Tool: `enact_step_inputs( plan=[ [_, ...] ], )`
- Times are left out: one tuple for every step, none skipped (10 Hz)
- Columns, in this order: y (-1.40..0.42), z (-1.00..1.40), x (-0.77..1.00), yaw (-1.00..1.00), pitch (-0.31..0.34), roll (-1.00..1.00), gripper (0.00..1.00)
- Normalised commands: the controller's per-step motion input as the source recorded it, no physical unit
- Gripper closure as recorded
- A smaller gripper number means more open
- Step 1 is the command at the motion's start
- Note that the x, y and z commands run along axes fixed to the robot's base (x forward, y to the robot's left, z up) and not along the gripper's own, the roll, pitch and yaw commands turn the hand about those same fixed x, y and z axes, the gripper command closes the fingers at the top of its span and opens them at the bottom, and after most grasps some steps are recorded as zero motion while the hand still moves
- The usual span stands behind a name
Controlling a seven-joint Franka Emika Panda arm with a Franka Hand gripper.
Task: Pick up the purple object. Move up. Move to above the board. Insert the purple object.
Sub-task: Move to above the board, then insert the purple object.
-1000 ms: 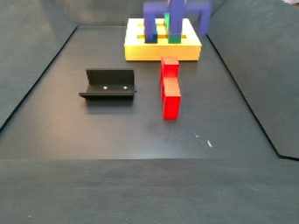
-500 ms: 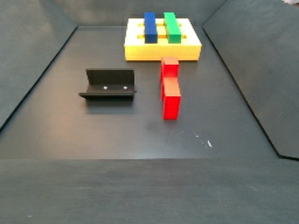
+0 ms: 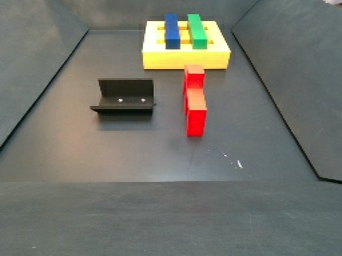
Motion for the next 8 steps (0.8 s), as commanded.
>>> enact_step_inputs(
  plan=[
    [-0.31, 0.09, 0.15, 0.0, 0.142, 0.05, 1.0],
    [-0.19, 0.07, 0.08, 0.0, 0.089, 0.05, 1.0],
    [-0.32, -0.69, 0.0, 0.0, -0.18, 0.03, 1.0],
    [-0.71, -0.75, 0.0, 0.08, -0.209, 0.14, 1.0],
    [-0.88, -0.73, 0.02, 0.09, -0.18, 0.19, 1.0],
    [-0.93, -0.74, 0.03, 0.05, -0.173, 0.2, 1.0],
    [-0.92, -0.7, 0.1, 0.0, -0.173, 0.23, 1.0],
    [-0.87, -0.71, 0.16, 0.0, -0.14, 0.25, 1.0]
  ],
)
